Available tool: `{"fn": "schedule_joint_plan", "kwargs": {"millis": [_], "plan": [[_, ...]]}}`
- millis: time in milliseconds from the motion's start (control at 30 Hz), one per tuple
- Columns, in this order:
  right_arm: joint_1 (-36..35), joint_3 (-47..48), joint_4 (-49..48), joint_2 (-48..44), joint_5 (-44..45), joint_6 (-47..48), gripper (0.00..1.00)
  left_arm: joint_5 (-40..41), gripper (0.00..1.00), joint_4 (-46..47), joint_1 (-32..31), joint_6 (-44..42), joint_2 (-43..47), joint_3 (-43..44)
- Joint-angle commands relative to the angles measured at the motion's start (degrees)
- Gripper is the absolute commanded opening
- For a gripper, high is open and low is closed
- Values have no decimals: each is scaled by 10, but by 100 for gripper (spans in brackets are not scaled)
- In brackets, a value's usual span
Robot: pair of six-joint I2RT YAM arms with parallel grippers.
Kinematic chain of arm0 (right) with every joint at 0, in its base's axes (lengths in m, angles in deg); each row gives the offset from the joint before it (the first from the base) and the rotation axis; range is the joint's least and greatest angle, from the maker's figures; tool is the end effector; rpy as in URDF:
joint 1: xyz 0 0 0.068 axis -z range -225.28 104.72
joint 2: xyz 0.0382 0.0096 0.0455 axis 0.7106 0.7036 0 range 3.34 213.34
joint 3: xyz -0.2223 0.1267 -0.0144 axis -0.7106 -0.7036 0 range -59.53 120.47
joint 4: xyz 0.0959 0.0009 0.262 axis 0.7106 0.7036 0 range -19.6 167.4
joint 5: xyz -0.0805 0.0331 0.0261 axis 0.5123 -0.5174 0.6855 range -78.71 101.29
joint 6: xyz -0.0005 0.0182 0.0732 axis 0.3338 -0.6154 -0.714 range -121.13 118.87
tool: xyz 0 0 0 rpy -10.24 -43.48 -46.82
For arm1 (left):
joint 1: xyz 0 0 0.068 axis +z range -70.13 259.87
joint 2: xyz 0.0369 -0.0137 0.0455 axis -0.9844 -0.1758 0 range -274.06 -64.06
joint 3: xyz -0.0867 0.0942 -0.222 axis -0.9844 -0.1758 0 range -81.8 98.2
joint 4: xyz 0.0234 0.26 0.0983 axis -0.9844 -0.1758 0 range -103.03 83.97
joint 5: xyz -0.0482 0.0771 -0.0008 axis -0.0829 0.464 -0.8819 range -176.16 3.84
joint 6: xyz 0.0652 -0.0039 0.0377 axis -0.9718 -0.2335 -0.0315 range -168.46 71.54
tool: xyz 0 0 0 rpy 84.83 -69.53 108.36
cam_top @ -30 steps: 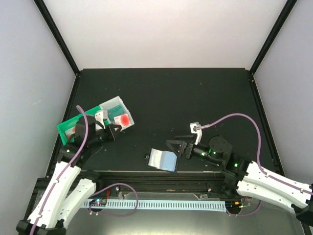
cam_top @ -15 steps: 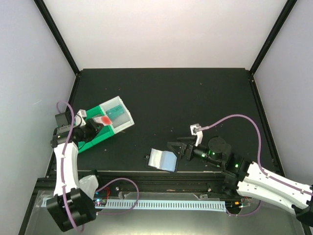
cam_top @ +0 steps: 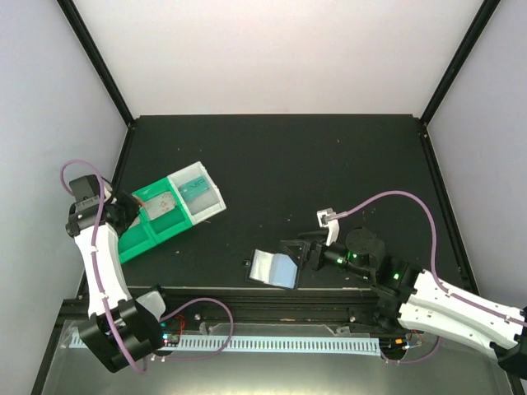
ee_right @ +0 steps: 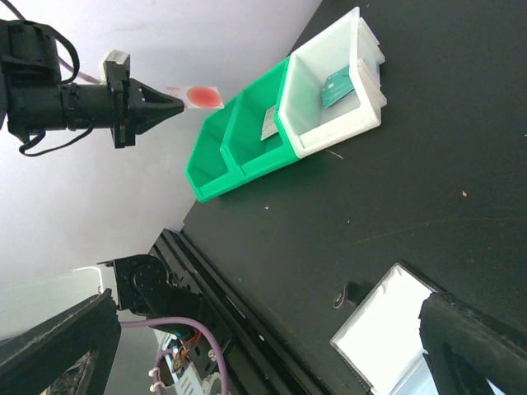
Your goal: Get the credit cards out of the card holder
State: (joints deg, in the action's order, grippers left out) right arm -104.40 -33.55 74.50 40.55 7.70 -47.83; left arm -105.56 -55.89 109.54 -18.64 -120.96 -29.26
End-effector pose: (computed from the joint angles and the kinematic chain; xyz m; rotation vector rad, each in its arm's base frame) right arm 0.1128 0.1962 0.2339 -0.2723 2.0453 1.2941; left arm 0.2111 0.0959 0.2513 -1.1148 2.2274 -0.4262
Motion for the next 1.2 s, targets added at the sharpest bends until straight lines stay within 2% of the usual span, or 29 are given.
{"fn": "schedule_joint_plan", "kwargs": {"millis": [0, 167, 533, 767, 867, 967, 1167], "plan": [[0, 31, 20, 5, 0, 15, 100, 85, 2, -6, 5, 22, -18, -2], [1, 41, 44, -4, 10, 21, 100, 124, 2, 25, 11, 3, -30, -13], [1, 59, 83, -12, 30, 42, 100, 103, 2, 36, 30, -63, -111, 9], [1, 76, 81, 13, 24, 53, 100, 86, 2, 48, 31, -111, -133, 25], [0, 79, 78, 25, 19, 53, 100, 54, 2, 57, 32, -125, -149, 29], [1, 85, 76, 35, 16, 54, 100, 21, 2, 73, 32, -136, -161, 24], [1, 100, 83, 44, 25, 61, 100, 14, 2, 88, 31, -140, -187, 22]]}}
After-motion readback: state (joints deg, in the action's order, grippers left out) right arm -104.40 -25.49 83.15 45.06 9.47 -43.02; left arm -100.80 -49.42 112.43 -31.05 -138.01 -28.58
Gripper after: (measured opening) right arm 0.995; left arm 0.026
